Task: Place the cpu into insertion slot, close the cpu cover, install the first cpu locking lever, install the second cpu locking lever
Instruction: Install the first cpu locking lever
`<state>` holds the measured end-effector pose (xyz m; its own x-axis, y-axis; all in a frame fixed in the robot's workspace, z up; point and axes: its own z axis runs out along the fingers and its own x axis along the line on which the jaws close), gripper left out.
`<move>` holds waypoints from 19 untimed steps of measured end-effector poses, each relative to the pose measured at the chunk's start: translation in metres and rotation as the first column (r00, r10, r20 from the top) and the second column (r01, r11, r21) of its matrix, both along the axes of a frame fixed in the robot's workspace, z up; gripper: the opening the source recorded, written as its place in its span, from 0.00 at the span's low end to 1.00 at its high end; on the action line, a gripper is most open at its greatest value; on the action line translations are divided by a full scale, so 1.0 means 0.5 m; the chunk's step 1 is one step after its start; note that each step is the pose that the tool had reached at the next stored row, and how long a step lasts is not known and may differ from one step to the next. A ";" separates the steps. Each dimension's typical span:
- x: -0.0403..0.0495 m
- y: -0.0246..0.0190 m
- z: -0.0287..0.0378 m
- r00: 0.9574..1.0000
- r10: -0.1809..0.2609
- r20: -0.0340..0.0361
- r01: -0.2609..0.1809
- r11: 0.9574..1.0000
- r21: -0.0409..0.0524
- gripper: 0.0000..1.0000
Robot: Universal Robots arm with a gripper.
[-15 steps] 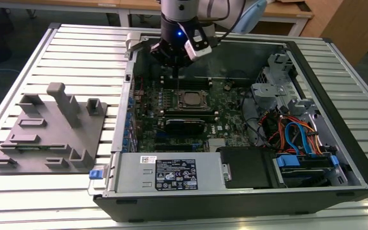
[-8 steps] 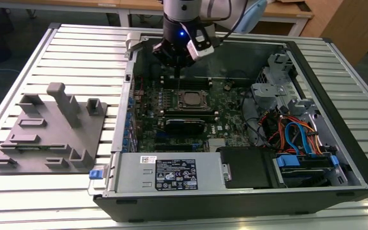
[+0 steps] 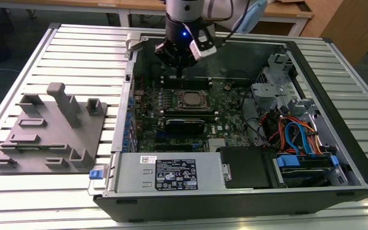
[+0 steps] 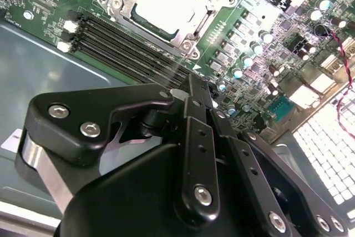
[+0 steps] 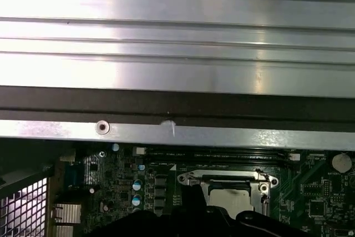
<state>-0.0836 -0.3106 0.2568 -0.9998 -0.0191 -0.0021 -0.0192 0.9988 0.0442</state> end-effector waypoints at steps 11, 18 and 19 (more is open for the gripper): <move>0.013 -0.0008 -0.008 1.000 -0.010 0.000 0.010 1.000 0.018 0.11; 0.017 -0.0009 -0.017 1.000 -0.023 0.001 0.023 0.999 0.029 0.11; 0.017 -0.0009 -0.019 1.000 -0.023 0.001 0.023 0.999 0.030 0.11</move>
<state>-0.0750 -0.3111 0.2475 -1.0000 0.0043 -0.0036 0.0040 0.9973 0.0740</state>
